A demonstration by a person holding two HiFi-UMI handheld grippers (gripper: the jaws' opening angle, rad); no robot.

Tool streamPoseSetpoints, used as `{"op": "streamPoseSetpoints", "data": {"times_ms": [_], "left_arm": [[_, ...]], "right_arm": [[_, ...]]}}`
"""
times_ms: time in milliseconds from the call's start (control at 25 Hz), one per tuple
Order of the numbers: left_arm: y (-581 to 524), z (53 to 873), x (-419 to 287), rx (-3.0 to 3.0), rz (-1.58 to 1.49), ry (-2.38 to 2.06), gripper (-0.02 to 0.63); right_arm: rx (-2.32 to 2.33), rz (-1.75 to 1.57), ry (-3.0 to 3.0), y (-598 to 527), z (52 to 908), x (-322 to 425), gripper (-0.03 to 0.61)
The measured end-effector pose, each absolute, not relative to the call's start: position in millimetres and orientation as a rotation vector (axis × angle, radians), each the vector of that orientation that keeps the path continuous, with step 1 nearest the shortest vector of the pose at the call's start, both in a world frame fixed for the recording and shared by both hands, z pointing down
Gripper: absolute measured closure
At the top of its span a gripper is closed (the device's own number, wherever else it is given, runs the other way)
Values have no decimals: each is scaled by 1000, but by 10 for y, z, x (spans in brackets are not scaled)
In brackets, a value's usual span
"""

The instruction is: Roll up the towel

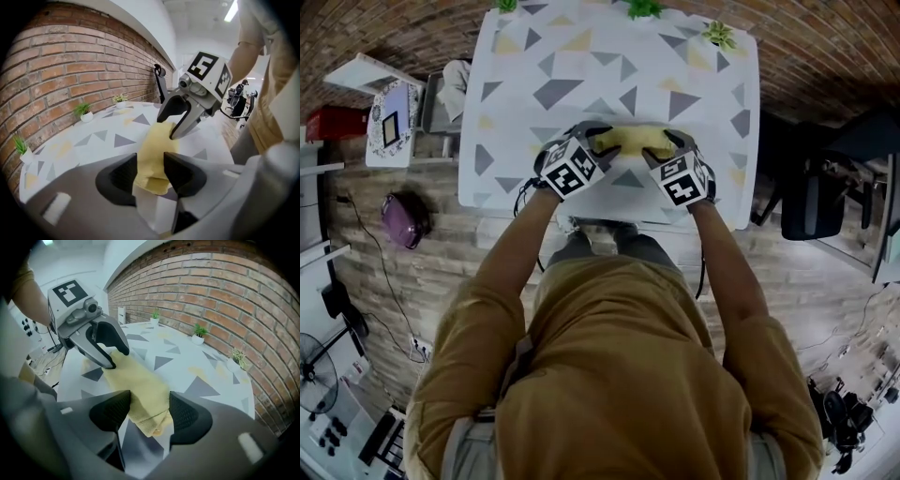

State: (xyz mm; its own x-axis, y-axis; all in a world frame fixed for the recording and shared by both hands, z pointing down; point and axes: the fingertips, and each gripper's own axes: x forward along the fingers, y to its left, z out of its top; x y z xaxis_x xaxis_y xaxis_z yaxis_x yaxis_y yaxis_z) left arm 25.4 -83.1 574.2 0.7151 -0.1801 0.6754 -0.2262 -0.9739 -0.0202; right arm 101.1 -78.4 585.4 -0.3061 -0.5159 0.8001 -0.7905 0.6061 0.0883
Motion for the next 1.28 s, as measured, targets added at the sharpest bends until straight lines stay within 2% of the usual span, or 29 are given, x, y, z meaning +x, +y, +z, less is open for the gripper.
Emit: {"op": "streamPoseSetpoints", "data": {"times_ms": [440,920,1160,1280], "left_arm": [[-899,5868,241,2800,1139,-352,422],[-983,5628,59,2789,1017,-509,422],[-902,5552,-30,2774,990,-549,422],[-907,5529,-124,2737,936,-616,422]], "right_arm": [[1035,410,-2010,-826,5859,1002,313],[1175,409,-2076,-706,5577,1157,314],[1226,406,-2068,-641,5500,1168,420],[1241,417,-2060,-593,5505,1149,452]]}}
